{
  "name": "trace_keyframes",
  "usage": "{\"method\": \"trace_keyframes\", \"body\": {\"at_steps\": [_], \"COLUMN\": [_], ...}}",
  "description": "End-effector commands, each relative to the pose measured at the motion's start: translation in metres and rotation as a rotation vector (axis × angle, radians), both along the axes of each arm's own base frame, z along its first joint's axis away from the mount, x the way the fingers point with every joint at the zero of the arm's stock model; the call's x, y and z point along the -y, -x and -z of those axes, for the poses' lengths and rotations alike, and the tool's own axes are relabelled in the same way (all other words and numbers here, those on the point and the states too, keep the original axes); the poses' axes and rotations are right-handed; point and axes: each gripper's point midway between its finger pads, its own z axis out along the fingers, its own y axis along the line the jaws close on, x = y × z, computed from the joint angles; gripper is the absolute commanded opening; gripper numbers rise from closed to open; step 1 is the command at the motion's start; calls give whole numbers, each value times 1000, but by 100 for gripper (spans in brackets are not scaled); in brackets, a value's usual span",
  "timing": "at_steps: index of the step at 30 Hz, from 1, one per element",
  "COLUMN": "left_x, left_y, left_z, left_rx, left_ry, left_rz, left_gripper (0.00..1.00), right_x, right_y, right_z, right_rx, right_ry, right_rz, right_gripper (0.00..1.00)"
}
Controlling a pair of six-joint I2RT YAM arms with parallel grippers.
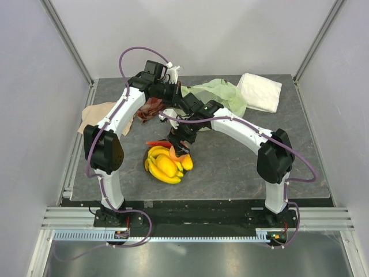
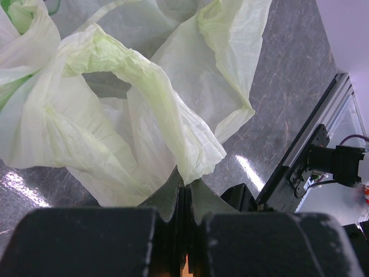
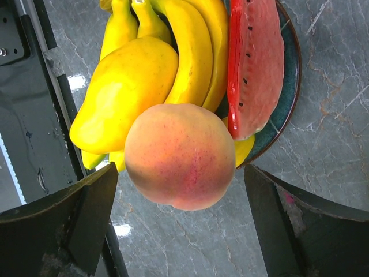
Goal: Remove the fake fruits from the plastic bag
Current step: Place the fake fruit on the plate, then reset both arms
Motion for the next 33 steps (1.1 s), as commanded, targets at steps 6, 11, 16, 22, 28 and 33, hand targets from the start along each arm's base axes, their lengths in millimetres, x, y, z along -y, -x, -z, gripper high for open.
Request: {"method": "trace_keyframes", "body": {"at_steps": [6, 11, 16, 22, 28, 33], "left_x": [4, 3, 2, 6, -1, -16], "left_y": [-4, -4, -8, -22, -40, -44], "left_z": [-19, -21, -30, -45, -60, -88], "left_rx": [67, 77, 105, 155, 251, 347], "left_ry": [29, 24, 16, 27, -15, -47], "left_rz": [33, 27, 21, 16, -25, -65], "left_gripper": [2, 2, 3, 2, 15, 65], "right_x": [-12, -9, 25, 90, 174, 209], "right_y": [-9, -15, -41, -112, -173, -183], "right_z": [-40, -74, -131, -179, -197, -196], "right_rx": [47, 108, 244, 462, 648, 717], "right_ry": [-67, -82, -149, -174, -96, -37], "right_rz": [5, 24, 132, 471, 928, 1090], "right_gripper": [98, 98, 98, 98, 98, 98]}}
